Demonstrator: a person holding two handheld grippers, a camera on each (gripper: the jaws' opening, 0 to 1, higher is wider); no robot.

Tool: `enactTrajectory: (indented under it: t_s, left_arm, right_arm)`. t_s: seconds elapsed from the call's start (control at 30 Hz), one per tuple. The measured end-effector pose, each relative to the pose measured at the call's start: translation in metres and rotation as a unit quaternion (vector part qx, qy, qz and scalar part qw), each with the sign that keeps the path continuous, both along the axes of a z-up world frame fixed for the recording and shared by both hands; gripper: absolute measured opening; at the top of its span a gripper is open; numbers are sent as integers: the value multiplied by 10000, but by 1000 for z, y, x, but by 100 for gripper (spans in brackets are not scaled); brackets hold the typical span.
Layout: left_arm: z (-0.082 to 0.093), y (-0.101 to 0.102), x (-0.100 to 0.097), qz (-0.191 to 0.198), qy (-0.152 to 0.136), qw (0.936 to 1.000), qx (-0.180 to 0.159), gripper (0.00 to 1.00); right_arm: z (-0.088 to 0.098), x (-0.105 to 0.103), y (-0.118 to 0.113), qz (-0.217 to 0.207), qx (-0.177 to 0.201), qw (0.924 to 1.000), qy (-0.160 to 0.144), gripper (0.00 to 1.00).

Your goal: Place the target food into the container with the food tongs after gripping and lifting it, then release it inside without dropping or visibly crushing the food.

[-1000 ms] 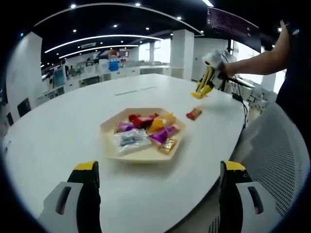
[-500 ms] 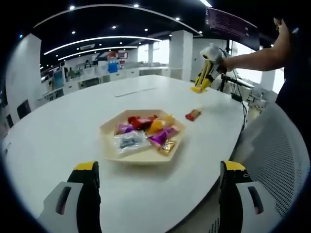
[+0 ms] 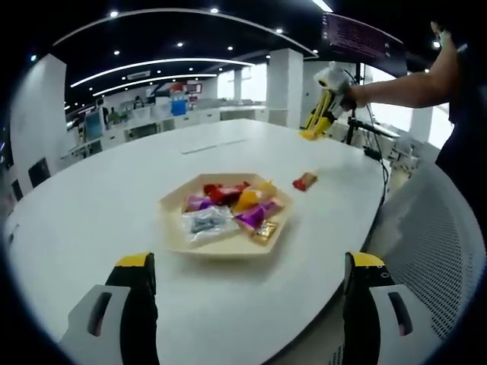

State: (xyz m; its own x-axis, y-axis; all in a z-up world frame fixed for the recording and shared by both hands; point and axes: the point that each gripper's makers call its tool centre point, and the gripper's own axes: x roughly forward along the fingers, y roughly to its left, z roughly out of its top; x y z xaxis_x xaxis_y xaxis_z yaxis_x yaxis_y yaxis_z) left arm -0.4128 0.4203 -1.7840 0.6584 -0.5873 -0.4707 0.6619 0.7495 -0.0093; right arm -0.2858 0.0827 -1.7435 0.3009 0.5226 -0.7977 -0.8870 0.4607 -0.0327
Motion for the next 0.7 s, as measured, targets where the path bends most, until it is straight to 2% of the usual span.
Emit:
enactTrajectory:
  t_s: [0.23,0.7]
  left_arm:
    - [0,2,1,42,-26,10000,6,99]
    - [3,3,2,83,-84,9999,22,99]
  right_arm:
    - [3,-1,7,27,-28,10000,-34,25]
    - [8,1,39,154,-34,9999,-66,25]
